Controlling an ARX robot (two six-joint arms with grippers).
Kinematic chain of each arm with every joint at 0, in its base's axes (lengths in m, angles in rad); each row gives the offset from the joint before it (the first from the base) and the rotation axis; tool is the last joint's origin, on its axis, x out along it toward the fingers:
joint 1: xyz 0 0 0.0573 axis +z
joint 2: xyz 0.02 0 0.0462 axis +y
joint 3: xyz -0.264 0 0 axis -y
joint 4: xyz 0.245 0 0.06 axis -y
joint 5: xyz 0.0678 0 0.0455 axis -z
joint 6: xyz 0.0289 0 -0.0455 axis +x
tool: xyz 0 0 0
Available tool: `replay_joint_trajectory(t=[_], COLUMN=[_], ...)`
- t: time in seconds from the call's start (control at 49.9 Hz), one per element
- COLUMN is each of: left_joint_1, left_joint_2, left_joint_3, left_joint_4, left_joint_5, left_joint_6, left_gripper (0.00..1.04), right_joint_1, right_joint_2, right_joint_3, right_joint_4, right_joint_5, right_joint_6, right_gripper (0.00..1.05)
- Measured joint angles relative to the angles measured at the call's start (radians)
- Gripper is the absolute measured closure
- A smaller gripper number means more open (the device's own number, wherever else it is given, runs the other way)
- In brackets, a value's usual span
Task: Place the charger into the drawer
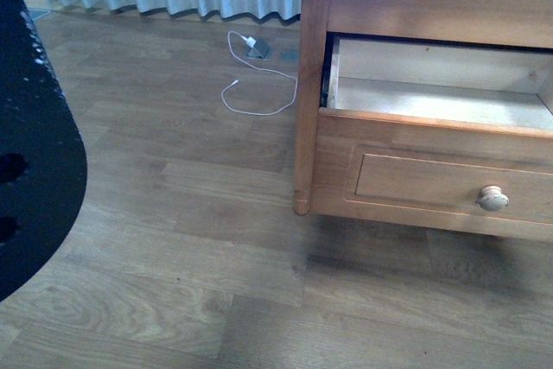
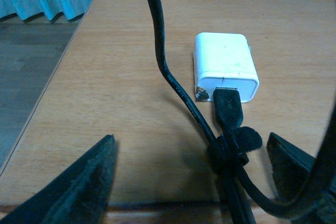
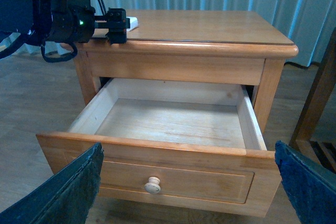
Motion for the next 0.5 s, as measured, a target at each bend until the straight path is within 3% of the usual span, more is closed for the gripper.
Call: replay_joint_trajectory(t=[0.1, 0.241, 0.361, 0.501], left_joint_1=[-0.002, -0.003, -0.002, 0.002], left_joint_2=[0.008, 0.008, 0.008, -0.024], left_joint_3=[0.014, 0.019, 0.019, -0.038], left_joint_4=[0.000, -0.001, -0.006, 0.034], left_joint_5=[-0.002, -0.002, -0.002, -0.001], left_joint_6=[0.000, 0.000, 0.000, 0.001], left_gripper=[0.36, 0.54, 0.78, 0.96], right_joint_1=[0.000, 0.000, 0.000, 0.000], right_joint_2=[0.000, 0.000, 0.000, 0.000], right_joint_3=[0.000, 0.000, 0.000, 0.000], right_joint_4=[0.000, 0.000, 0.000, 0.000], right_joint_5=[0.000, 0.000, 0.000, 0.000], right_joint_6=[0.000, 0.000, 0.000, 0.000], right_gripper=[0.08, 0.08, 0.08, 0.08])
